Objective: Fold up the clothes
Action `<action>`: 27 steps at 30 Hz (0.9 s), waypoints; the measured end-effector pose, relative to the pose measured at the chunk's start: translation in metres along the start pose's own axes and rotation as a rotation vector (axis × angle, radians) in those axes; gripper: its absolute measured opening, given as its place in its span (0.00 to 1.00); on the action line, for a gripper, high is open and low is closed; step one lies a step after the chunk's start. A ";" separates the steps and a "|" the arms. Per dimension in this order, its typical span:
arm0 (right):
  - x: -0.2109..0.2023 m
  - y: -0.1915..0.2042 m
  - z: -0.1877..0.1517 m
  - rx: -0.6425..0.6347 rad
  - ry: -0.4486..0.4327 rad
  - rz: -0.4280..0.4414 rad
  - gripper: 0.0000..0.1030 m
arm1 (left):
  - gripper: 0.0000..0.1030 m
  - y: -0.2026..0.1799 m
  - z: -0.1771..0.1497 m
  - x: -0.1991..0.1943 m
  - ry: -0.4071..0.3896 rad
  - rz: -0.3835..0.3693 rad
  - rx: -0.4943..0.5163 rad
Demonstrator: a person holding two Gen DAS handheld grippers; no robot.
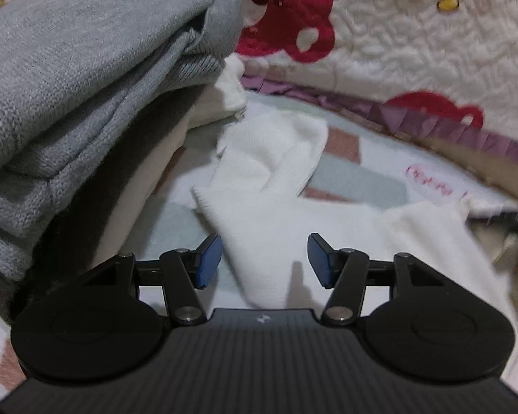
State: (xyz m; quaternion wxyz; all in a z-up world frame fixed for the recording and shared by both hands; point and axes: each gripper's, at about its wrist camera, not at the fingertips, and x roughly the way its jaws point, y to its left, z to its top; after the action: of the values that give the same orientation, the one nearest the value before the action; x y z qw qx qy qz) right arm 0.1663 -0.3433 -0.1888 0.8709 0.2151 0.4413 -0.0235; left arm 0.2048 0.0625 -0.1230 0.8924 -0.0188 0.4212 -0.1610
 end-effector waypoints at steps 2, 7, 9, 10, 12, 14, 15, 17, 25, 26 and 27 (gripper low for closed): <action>0.001 -0.003 0.011 -0.044 0.000 -0.014 0.30 | 0.53 0.001 -0.002 0.001 0.009 0.022 0.013; -0.021 -0.023 0.041 -0.152 -0.156 -0.060 0.07 | 0.53 0.006 -0.005 0.006 0.002 0.014 -0.001; -0.016 -0.035 0.045 -0.182 -0.144 -0.098 0.07 | 0.53 0.006 -0.006 0.008 -0.003 0.017 0.006; -0.011 -0.039 0.045 -0.197 -0.122 -0.114 0.07 | 0.53 0.007 -0.006 0.010 -0.005 0.018 0.000; -0.008 -0.043 0.042 -0.219 -0.120 -0.130 0.07 | 0.53 0.008 -0.007 0.013 -0.010 0.020 -0.012; -0.008 -0.046 0.040 -0.226 -0.132 -0.133 0.06 | 0.53 0.011 -0.007 0.016 -0.015 0.031 -0.033; -0.009 -0.048 0.040 -0.218 -0.140 -0.134 0.06 | 0.53 0.013 -0.007 0.017 -0.015 0.038 -0.050; -0.012 -0.048 0.039 -0.219 -0.153 -0.154 0.04 | 0.53 0.017 -0.007 0.020 -0.013 0.050 -0.087; -0.021 -0.033 0.034 -0.313 -0.184 -0.238 0.02 | 0.57 0.017 0.004 0.052 -0.027 0.050 -0.296; -0.023 -0.032 0.033 -0.317 -0.185 -0.238 0.02 | 0.58 0.013 0.005 0.056 -0.036 0.054 -0.286; -0.024 -0.031 0.033 -0.321 -0.186 -0.238 0.02 | 0.56 0.008 0.006 0.059 -0.044 0.058 -0.273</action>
State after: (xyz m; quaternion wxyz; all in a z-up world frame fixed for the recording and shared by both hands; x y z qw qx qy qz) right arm 0.1694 -0.3882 -0.1645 0.9219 0.0168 0.3797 -0.0755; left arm 0.2467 0.0513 -0.1646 0.8948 -0.1316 0.4199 -0.0759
